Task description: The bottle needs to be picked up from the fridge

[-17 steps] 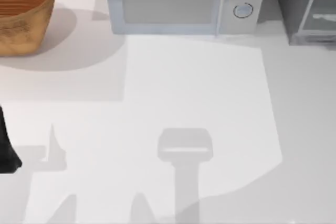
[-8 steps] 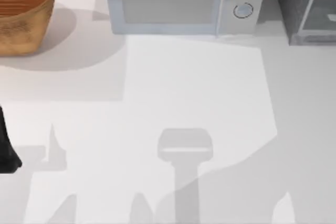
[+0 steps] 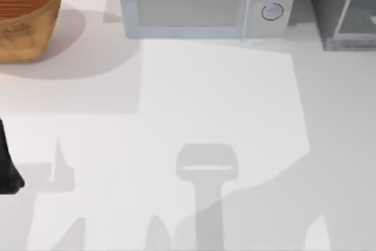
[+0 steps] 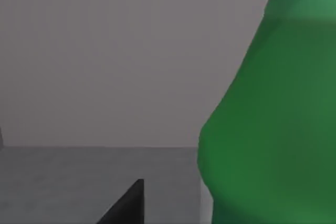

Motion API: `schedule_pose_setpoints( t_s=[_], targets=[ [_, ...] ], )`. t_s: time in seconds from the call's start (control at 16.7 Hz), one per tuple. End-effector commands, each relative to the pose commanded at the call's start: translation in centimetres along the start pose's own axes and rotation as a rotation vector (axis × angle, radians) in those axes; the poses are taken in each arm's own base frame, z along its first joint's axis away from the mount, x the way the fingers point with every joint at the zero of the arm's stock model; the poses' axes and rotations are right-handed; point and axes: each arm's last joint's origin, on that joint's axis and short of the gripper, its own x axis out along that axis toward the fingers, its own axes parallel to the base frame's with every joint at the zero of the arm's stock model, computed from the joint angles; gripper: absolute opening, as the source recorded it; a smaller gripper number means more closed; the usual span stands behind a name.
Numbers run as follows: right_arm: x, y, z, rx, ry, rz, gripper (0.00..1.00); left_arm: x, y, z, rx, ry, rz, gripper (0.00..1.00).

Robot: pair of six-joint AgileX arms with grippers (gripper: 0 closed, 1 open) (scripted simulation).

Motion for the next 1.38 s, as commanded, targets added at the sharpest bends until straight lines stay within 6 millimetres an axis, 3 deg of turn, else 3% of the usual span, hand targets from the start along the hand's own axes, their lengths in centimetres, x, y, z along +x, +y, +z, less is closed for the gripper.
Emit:
schedule_pose_setpoints(
  t_s=[0.54,1.14,1.38],
  targets=[
    [0.0,0.0,0.0,0.000,0.000,0.000,0.02,0.0,0.0,0.0,0.000,0.000,0.000,1.00],
    [0.0,-0.1,0.2,0.001,-0.001,-0.002,0.00,0.0,0.0,0.0,0.000,0.000,0.000,1.00],
    [0.0,-0.2,2.4,0.000,0.000,-0.003,0.00,0.0,0.0,0.0,0.000,0.000,0.000,1.00]
  ],
)
